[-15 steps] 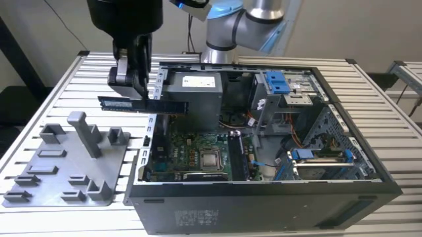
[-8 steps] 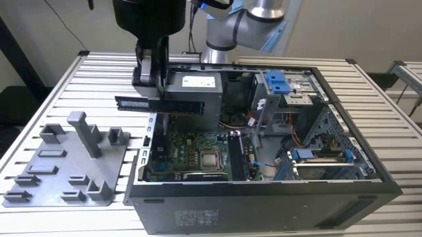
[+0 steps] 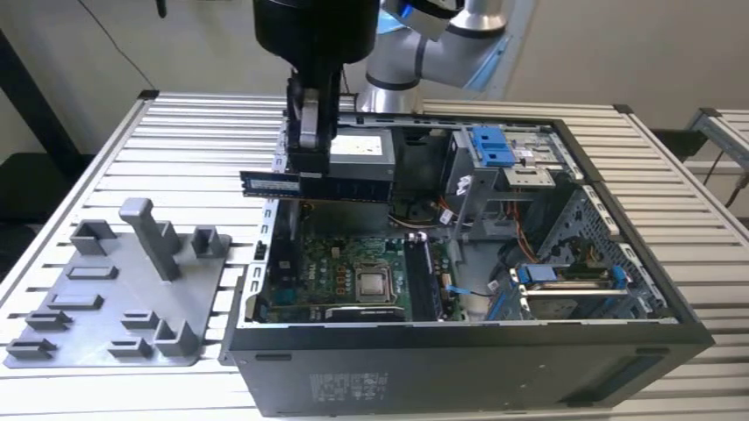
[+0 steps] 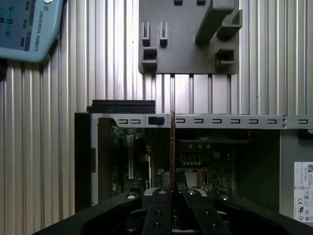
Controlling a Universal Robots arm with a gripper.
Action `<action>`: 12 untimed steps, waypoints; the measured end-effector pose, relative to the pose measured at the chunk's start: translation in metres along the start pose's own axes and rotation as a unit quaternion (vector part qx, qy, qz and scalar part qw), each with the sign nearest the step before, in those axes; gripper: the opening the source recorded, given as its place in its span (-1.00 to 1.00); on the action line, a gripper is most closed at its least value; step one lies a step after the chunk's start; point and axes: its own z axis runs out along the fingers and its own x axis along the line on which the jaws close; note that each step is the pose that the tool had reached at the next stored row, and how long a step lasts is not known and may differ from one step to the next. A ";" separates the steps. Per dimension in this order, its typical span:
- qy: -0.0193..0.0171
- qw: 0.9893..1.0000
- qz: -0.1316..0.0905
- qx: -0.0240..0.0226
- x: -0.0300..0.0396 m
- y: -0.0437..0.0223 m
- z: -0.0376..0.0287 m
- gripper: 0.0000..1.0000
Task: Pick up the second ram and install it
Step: 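Pick up the second ram and move it above second insertion slot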
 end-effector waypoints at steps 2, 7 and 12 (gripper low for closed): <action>0.000 1.000 0.000 0.000 -0.0002 -0.0073 -0.0005 -0.72; 0.000 1.000 -0.002 0.000 -0.0004 -0.0197 -0.0013 -0.72; 0.001 1.000 -0.008 0.001 -0.0005 -0.0222 -0.0013 -0.72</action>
